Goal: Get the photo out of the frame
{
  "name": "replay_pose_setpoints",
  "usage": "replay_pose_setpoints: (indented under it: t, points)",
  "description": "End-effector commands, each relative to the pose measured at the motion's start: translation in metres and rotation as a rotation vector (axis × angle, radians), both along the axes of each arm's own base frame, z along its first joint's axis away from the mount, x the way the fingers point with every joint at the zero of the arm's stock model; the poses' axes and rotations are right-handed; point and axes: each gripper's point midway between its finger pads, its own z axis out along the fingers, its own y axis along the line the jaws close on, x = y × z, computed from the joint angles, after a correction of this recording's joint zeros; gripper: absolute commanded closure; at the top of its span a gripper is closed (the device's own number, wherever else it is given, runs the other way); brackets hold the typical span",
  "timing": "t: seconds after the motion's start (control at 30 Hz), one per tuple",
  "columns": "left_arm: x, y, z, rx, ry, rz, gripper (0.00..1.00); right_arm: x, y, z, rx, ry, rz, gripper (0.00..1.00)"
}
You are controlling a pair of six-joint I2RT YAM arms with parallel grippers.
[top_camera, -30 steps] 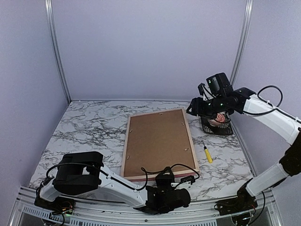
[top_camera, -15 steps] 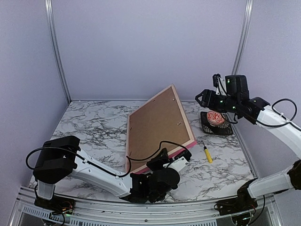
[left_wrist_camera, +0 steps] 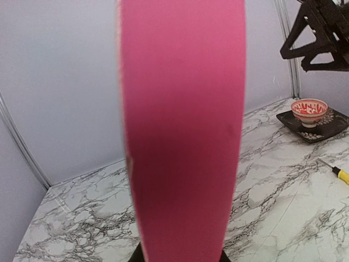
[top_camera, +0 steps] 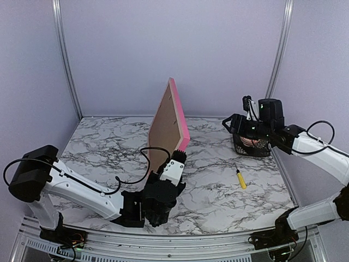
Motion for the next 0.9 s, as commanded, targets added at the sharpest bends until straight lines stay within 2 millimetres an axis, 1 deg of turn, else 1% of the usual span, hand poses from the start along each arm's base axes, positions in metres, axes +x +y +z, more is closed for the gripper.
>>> replay_pose_setpoints:
  t: [0.0,0.13,0.23,0.3,0.4,0.53,0.57,0.63,0.73,0.87]
  points:
    - [0.013,0.029,0.015,-0.422,0.048,0.043,1.0,0.004,0.005,0.008,0.037,-0.046,0.022,0.33]
    - [0.019,0.069,0.009,-0.608,0.079,0.084,1.0,0.003,0.009,0.0,0.04,-0.038,0.041,0.33]
    - [0.026,0.105,-0.004,-0.775,0.117,0.11,1.0,0.003,0.012,-0.006,0.041,-0.031,0.058,0.33]
    - [0.034,0.129,-0.013,-0.899,0.154,0.125,1.0,0.004,0.015,-0.01,0.04,-0.027,0.068,0.33]
    - [0.04,0.159,-0.037,-1.06,0.223,0.147,1.0,0.004,0.02,-0.017,0.036,-0.018,0.08,0.34]
    - [0.04,0.188,-0.069,-1.307,0.312,0.203,1.0,0.004,0.028,-0.028,0.044,-0.006,0.1,0.34]
    - [0.039,0.196,-0.08,-1.421,0.337,0.238,1.0,0.003,0.03,-0.034,0.044,0.008,0.106,0.34]
    - [0.035,0.206,-0.1,-1.553,0.372,0.285,1.0,0.005,0.037,-0.038,0.06,0.005,0.124,0.34]
    - [0.029,0.215,-0.128,-1.703,0.421,0.358,1.0,0.005,0.046,-0.049,0.061,0.022,0.15,0.34]
    - [0.02,0.215,-0.153,-1.824,0.481,0.417,1.0,0.003,0.056,-0.058,0.052,0.037,0.19,0.34]
